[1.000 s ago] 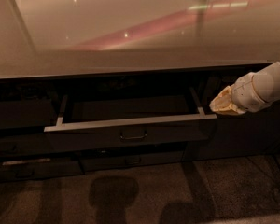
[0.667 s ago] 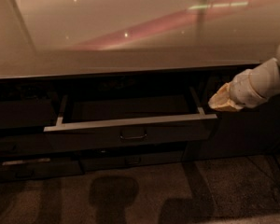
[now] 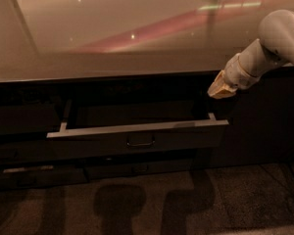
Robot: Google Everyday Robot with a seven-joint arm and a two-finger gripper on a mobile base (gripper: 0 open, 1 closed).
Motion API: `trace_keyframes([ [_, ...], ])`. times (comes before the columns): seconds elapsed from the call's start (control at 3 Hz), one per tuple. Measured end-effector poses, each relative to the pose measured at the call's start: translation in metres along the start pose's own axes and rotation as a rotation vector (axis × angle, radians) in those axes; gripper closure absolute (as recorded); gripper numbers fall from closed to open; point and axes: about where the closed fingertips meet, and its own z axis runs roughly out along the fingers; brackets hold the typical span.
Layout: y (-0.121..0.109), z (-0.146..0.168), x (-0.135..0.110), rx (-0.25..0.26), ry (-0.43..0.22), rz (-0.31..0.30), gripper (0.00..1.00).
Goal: Open top drawer
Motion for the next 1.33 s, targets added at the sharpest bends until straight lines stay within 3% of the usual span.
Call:
trace_keyframes([
  [0.33,0.005,0.014,-0.049,0.004,0.037,-0.101,1.00],
  [0.67,0.023,0.033,-0.079,-0.024,0.083,-0.182,1.00],
  [1.0,0.023,0.033,-0.079,-0.024,0.083,-0.182,1.00],
  [1.33,0.018,0.036,-0.063,-0.002,0.147,-0.146,1.00],
])
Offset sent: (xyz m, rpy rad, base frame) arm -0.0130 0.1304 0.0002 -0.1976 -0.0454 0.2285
